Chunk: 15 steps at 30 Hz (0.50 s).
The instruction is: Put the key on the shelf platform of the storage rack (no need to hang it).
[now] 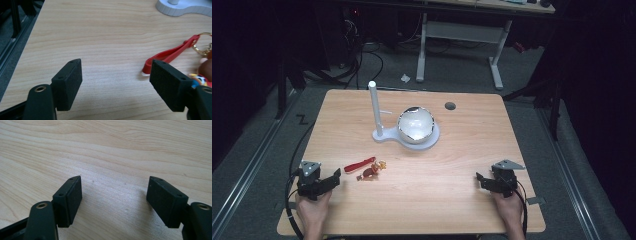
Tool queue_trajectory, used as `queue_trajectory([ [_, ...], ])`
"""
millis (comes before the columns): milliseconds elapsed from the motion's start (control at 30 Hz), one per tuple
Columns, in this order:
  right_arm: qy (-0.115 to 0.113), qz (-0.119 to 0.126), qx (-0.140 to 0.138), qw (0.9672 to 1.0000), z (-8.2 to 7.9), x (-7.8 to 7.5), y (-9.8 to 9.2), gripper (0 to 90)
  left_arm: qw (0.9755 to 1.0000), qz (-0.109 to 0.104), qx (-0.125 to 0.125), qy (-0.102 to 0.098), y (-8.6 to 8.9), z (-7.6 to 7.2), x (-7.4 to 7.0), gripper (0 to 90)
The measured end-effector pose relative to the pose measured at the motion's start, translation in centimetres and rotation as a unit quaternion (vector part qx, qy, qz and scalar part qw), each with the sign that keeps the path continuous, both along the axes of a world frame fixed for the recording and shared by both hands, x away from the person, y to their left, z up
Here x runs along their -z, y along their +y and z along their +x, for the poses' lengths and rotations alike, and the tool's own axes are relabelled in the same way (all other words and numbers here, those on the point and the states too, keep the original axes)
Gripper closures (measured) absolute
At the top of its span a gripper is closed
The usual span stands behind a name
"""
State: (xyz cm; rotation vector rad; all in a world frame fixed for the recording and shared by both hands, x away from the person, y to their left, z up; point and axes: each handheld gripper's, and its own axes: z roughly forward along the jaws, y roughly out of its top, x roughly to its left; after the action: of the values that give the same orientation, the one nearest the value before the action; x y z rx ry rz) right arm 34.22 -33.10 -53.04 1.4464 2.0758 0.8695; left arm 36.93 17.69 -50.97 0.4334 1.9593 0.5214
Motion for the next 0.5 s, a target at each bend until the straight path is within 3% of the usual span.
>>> queue_trajectory([
  [133, 0.0, 0.0, 0.001, 1.0, 0.0, 0.0, 0.0, 28.9, 0.9998, -0.003, 0.018, -0.003, -0.9, -0.5, -0.6, 26.5],
  [367, 0.0, 0.0, 0.0, 1.0, 0.0, 0.0, 0.0, 28.9, 0.9985, 0.014, 0.054, -0.004, -2.5, -1.1, -1.0, 26.2],
  [500, 0.0, 0.0, 0.0, 1.0, 0.0, 0.0, 0.0, 28.9, 0.9976, 0.008, 0.069, 0.002, -3.7, -1.4, -1.4, 25.6],
])
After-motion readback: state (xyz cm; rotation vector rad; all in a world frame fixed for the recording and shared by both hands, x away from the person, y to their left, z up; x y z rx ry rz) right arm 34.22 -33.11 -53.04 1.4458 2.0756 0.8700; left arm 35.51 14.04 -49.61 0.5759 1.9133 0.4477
